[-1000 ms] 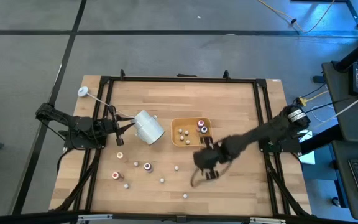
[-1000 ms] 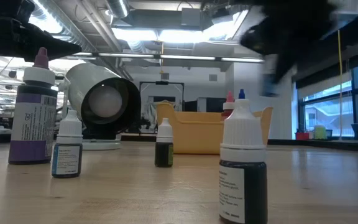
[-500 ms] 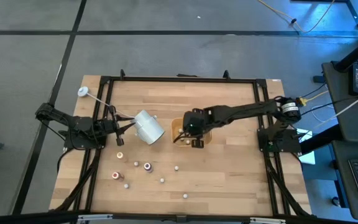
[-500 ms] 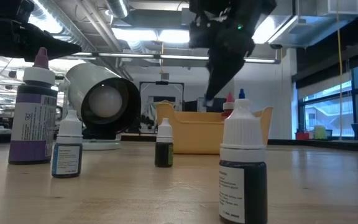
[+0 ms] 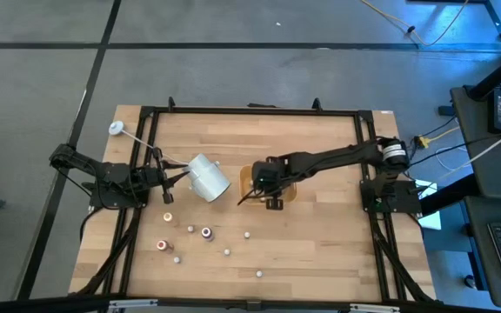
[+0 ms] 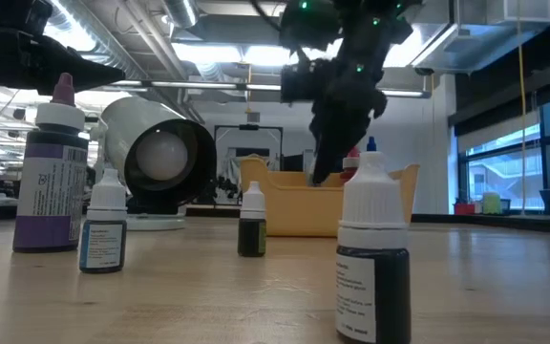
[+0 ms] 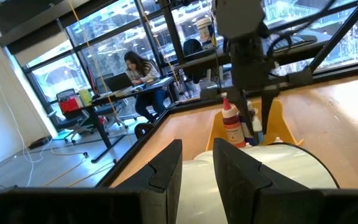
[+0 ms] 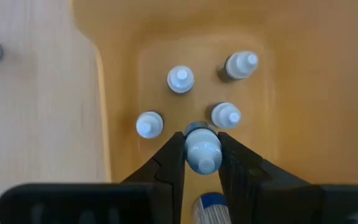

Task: Pick & Place food coloring
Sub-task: Put the right small blue food coloring bottle into the yellow bin

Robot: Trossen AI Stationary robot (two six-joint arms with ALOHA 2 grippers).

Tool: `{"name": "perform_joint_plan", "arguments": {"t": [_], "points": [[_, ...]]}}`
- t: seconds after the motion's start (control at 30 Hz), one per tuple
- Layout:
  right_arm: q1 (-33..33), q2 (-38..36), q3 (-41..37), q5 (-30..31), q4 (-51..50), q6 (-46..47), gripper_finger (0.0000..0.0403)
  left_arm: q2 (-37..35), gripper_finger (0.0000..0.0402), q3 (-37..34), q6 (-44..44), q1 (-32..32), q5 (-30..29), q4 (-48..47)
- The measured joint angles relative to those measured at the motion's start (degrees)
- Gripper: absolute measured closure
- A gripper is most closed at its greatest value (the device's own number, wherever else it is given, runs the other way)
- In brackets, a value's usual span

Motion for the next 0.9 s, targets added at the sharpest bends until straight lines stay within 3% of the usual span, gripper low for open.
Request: {"name": "perform_joint_plan", "arguments": {"t": [0.3, 0.9], "points": [[0.0, 4.0, 0.0, 0.7, 0.2, -0.1, 0.0319, 0.0, 0.0313, 0.0, 0.0, 0.0, -0.1, -0.2], [0.0, 4.3, 0.0, 0.5, 0.7, 0.2, 0.0291, 0.0, 0.0313, 0.0, 0.0, 0.0, 0.0, -0.3]]}}
